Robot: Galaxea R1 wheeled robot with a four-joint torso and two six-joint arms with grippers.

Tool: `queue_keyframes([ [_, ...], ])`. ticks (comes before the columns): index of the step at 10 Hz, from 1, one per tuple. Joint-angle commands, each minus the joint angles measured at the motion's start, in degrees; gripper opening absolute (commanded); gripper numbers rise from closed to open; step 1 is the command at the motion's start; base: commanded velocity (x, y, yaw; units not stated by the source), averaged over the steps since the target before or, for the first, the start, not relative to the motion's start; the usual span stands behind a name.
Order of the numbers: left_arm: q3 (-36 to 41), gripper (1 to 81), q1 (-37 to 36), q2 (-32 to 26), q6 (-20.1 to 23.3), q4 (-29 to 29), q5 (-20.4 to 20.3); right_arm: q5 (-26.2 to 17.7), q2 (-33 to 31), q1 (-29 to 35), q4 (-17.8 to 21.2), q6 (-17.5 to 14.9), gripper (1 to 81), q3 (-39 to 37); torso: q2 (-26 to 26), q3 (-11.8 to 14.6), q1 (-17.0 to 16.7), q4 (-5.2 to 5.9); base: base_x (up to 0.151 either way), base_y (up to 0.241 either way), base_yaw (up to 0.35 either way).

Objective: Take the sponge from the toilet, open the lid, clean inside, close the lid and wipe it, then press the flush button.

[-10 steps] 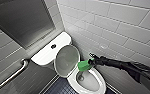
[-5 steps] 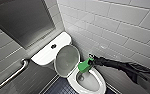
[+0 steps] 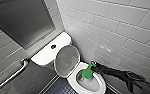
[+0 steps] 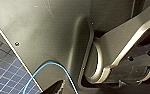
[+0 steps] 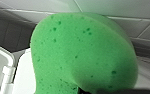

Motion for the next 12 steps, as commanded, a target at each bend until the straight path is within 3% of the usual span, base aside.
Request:
queue_keyframes([
  [1, 0.1, 81.1, 1.7, -0.3, 0.2, 0.1, 4.7, -7.0, -1.0, 4.9, 0.1, -0.1, 1.0, 5.5, 0.0, 0.0, 0.0, 0.0, 0.0, 0.0, 0.0],
  [7, 0.1, 81.1, 1.7, 0.4, 0.3, 0.4, 4.2, -19.9, -15.7, 8.7, -3.0, 0.4, 1.0, 32.8, 0.0, 0.0, 0.0, 0.0, 0.0, 0.0, 0.0],
  [12, 0.1, 81.1, 1.7, 0.2, 0.3, 0.4, 4.2, -21.7, -21.6, 4.5, -3.2, 0.5, 1.0, 35.2, 0.0, 0.0, 0.0, 0.0, 0.0, 0.0, 0.0],
])
